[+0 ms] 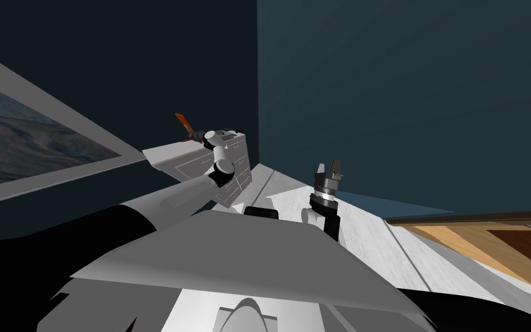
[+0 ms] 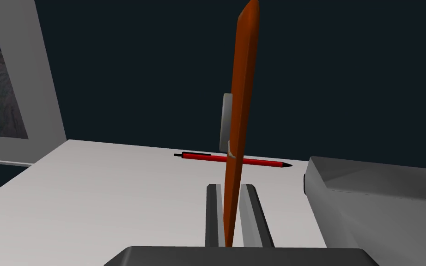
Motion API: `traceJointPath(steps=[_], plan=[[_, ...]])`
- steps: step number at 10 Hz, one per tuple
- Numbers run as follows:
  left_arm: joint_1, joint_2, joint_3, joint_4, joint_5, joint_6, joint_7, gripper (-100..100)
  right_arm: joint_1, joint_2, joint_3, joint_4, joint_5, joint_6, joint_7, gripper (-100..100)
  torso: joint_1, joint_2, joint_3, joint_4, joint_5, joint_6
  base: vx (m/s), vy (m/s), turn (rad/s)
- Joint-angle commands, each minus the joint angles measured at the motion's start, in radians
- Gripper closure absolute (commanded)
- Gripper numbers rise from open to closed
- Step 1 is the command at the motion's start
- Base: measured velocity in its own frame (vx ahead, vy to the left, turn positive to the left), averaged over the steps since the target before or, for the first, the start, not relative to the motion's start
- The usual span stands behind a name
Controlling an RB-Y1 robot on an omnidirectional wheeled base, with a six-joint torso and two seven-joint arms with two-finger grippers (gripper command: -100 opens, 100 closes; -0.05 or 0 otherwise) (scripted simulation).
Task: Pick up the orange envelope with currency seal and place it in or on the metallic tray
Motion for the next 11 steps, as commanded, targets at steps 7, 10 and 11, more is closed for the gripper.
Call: traceJointPath(steps=[7, 10, 11], plan=[[-0.084, 0.060, 0.011, -0.041, -0.005, -0.023, -0.082, 100, 0.000, 0.000, 0.000, 0.000, 0.000, 0.000, 0.000, 0, -0.002, -0.004, -0.002, 0.000, -0.002, 0.002, 0.085, -0.157, -0.005], [-0.132, 0.042, 0.035, -0.045, 0.015, -0.062, -0.140, 100, 0.000, 0.000, 0.000, 0.000, 0.000, 0.000, 0.000, 0, 0.004, -0.005, -0.002, 0.000, 0.000, 0.003, 0.106, 0.008, -0.080], [-0.144, 0.031, 0.044, -0.043, 0.023, -0.074, -0.158, 100, 0.000, 0.000, 0.000, 0.000, 0.000, 0.000, 0.000, 0, 0.009, -0.006, -0.003, -0.001, 0.001, 0.003, 0.097, 0.131, -0.098]])
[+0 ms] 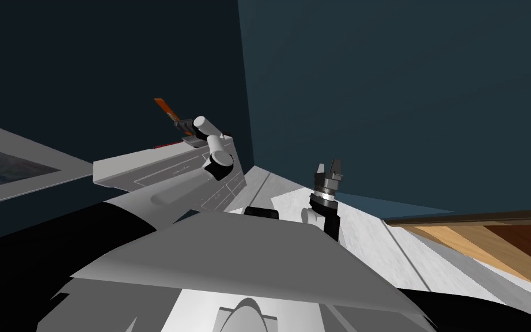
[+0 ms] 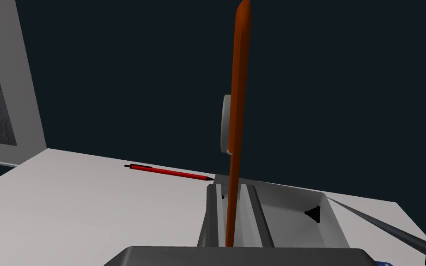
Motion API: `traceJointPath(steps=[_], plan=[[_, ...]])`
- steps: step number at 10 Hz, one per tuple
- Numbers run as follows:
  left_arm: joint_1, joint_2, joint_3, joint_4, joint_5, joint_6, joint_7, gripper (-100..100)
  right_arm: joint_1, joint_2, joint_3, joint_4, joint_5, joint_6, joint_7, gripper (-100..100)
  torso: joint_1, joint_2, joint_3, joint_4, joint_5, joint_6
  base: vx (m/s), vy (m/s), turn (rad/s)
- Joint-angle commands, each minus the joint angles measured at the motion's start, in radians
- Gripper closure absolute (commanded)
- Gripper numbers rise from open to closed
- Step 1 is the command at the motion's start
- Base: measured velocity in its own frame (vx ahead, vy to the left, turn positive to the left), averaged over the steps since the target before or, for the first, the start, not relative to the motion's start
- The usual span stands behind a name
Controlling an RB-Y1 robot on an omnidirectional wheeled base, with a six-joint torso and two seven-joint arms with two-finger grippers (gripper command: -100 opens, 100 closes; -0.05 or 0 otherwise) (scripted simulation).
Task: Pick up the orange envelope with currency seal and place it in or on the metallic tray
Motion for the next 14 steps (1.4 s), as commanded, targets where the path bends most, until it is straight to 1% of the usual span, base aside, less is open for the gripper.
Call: traceJointPath(steps=[1, 3, 4, 5, 6, 10, 11, 12, 13, 14], plan=[[-0.020, -0.022, 0.014, 0.004, 0.012, -0.024, -0.031, 100, 0.000, 0.000, 0.000, 0.000, 0.000, 0.000, 0.000, 0, 0.000, 0.000, 0.000, 0.000, 0.000, 0.000, 0.102, 0.183, -0.114], [-0.037, -0.051, 0.027, 0.010, 0.024, -0.045, -0.061, 100, 0.000, 0.000, 0.000, 0.000, 0.000, 0.000, 0.000, 0, 0.005, -0.002, -0.001, -0.001, 0.002, 0.000, 0.100, 0.173, -0.099], [-0.041, -0.064, 0.030, 0.013, 0.027, -0.051, -0.069, 100, 0.000, 0.000, 0.000, 0.000, 0.000, 0.000, 0.000, 0, 0.006, -0.001, -0.001, -0.001, 0.002, -0.001, 0.043, 0.156, -0.065], [-0.039, -0.061, 0.029, 0.002, 0.027, -0.046, -0.064, 100, 0.000, 0.000, 0.000, 0.000, 0.000, 0.000, 0.000, 0, 0.005, 0.002, 0.001, 0.000, 0.002, -0.002, 0.016, 0.061, -0.026], [-0.039, -0.064, 0.030, -0.001, 0.029, -0.044, -0.071, -100, 0.000, 0.000, 0.000, 0.000, 0.000, 0.000, 0.000, 0, 0.001, 0.005, 0.002, 0.001, 0.001, -0.002, 0.006, 0.012, 0.002], [-0.039, -0.064, 0.030, -0.001, 0.028, -0.044, -0.070, -100, 0.000, 0.000, 0.000, 0.000, 0.000, 0.000, 0.000, 0, -0.005, 0.008, 0.005, 0.002, -0.001, -0.002, 0.001, 0.001, 0.000], [-0.039, -0.064, 0.030, -0.001, 0.028, -0.044, -0.070, 0, 0.000, 0.000, 0.000, 0.000, 0.000, 0.000, 0.000, 0, -0.005, 0.008, 0.005, 0.002, -0.001, -0.002, 0.000, 0.000, 0.000], [-0.074, -0.058, 0.032, -0.006, 0.030, -0.057, -0.108, -100, 0.000, 0.000, 0.000, 0.000, 0.000, 0.000, 0.000, 0, -0.005, 0.008, 0.005, 0.002, -0.001, -0.002, -0.001, 0.007, -0.037], [-0.085, -0.056, 0.033, -0.008, 0.030, -0.061, -0.121, -100, 0.000, 0.000, 0.000, 0.000, 0.000, 0.000, 0.000, 0, -0.005, 0.008, 0.005, 0.002, -0.001, -0.002, 0.000, 0.012, -0.031], [-0.108, -0.053, 0.034, -0.012, 0.032, -0.069, -0.146, -100, 0.000, 0.000, 0.000, 0.000, 0.000, 0.000, 0.000, 0, -0.005, 0.008, 0.005, 0.002, -0.001, -0.002, -0.001, 0.015, -0.028]])
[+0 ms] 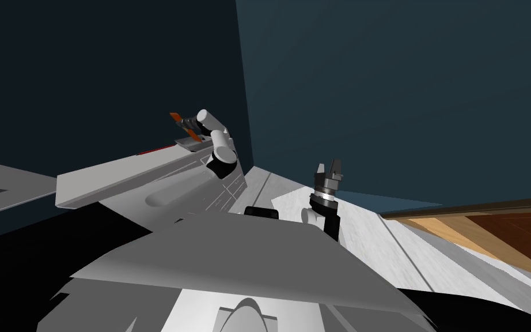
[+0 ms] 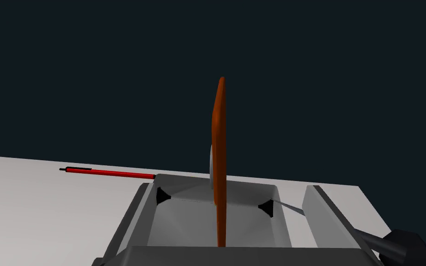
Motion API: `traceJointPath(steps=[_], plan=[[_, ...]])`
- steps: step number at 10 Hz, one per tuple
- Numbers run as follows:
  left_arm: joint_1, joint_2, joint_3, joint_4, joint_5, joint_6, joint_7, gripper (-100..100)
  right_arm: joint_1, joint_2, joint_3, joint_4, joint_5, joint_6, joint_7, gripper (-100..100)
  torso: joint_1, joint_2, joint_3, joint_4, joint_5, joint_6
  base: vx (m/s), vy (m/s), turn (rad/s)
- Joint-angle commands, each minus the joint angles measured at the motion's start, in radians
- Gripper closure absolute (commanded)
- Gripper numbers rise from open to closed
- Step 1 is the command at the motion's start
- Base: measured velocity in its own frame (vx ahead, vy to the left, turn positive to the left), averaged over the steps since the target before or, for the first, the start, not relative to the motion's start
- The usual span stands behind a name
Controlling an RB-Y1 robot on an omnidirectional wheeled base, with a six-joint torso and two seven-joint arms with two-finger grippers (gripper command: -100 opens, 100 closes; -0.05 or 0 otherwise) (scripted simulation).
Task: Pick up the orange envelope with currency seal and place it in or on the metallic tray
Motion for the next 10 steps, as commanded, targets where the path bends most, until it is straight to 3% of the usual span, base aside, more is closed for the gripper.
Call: traceJointPath(steps=[1, 3, 4, 5, 10], plan=[[-0.024, 0.008, 0.003, -0.003, 0.003, -0.007, -0.030, -100, 0.000, 0.000, 0.000, 0.000, 0.000, 0.000, 0.000, 0, 0.000, 0.000, 0.000, 0.000, 0.000, 0.000, -0.002, 0.013, -0.023], [-0.059, 0.013, 0.005, -0.009, 0.005, -0.019, -0.068, -100, 0.000, 0.000, 0.000, 0.000, 0.000, 0.000, 0.000, 0, 0.000, 0.000, 0.000, 0.000, 0.000, 0.000, -0.001, 0.011, -0.022], [-0.050, 0.017, 0.005, -0.001, 0.004, -0.016, -0.055, -100, 0.000, 0.000, 0.000, 0.000, 0.000, 0.000, 0.000, 0, 0.000, 0.000, 0.000, 0.000, 0.000, 0.000, 0.000, 0.000, 0.000], [-0.052, 0.018, 0.005, -0.001, 0.005, -0.016, -0.058, 0, 0.000, 0.000, 0.000, 0.000, 0.000, 0.000, 0.000, 0, 0.000, 0.000, 0.000, 0.000, 0.000, 0.000, 0.000, 0.000, 0.000], [-0.052, 0.018, 0.005, -0.001, 0.005, -0.016, -0.058, 0, 0.000, 0.000, 0.000, 0.000, 0.000, 0.000, 0.000, 0, 0.000, 0.000, 0.000, 0.000, 0.000, 0.000, 0.000, 0.000, 0.000]])
